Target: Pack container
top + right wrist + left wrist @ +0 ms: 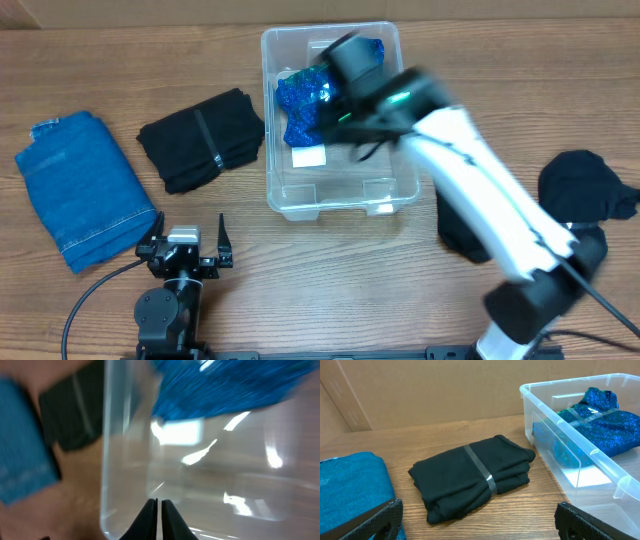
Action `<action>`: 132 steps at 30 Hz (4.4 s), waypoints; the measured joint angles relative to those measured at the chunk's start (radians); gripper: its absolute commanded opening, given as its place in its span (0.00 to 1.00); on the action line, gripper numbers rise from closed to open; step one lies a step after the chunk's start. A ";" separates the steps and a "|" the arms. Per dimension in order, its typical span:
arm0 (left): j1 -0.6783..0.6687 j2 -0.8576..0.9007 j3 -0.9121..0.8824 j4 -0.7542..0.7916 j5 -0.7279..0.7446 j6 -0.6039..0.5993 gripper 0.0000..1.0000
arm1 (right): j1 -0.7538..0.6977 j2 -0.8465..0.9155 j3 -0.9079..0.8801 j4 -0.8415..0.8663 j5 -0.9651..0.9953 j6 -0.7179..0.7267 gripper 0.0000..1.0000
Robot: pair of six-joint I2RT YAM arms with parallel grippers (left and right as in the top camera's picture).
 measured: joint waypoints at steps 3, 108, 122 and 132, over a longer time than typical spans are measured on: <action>0.000 0.000 0.000 0.000 0.000 0.000 1.00 | -0.167 -0.099 0.029 -0.109 0.038 -0.039 0.09; 0.000 0.000 0.000 0.000 0.000 0.000 1.00 | 0.035 -0.268 -0.544 0.486 -0.180 0.307 0.04; 0.000 0.000 0.000 0.000 0.000 0.000 1.00 | 0.051 -0.240 -0.633 0.632 -0.173 0.320 0.04; 0.000 0.000 0.000 0.000 0.000 0.000 1.00 | 0.101 -0.092 -0.636 0.688 -0.180 0.306 0.04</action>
